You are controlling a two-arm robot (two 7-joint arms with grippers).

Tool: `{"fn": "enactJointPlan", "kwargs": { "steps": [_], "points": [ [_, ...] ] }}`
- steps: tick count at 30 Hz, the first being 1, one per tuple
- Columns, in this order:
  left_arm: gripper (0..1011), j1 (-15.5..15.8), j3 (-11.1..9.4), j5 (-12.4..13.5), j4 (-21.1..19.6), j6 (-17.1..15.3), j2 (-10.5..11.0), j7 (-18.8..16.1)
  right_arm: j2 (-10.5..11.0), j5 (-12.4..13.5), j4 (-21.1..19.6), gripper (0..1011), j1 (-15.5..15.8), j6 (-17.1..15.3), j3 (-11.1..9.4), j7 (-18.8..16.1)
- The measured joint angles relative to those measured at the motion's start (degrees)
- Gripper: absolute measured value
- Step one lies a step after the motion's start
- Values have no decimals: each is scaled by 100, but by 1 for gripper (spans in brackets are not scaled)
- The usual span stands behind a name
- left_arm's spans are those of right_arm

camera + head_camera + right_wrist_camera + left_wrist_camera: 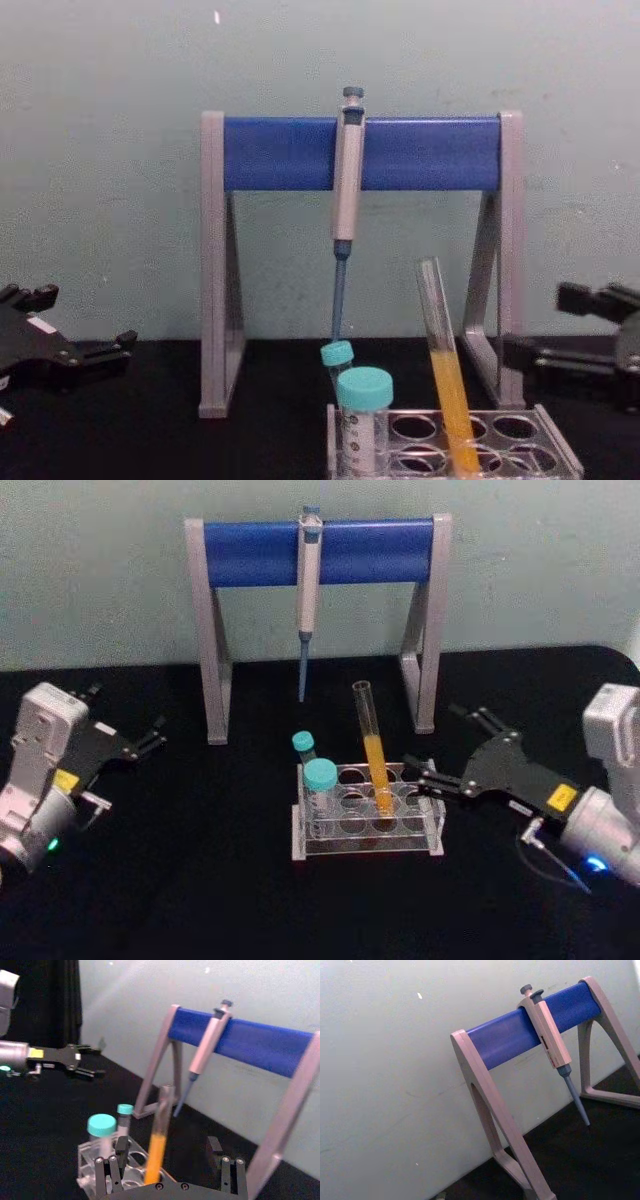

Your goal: Pick up the test tube from the test tube rack, shake it, then place it back into the test tube rack.

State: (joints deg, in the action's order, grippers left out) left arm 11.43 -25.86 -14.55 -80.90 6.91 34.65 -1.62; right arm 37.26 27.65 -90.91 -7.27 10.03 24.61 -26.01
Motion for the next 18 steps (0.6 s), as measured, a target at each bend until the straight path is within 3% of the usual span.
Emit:
{"fn": "enactJointPlan", "kwargs": {
  "steps": [18],
  "points": [
    [1001,0,0,0,0,0,0,0,-574,-197,473,1000,-724,-871,235,-397]
  ]
}}
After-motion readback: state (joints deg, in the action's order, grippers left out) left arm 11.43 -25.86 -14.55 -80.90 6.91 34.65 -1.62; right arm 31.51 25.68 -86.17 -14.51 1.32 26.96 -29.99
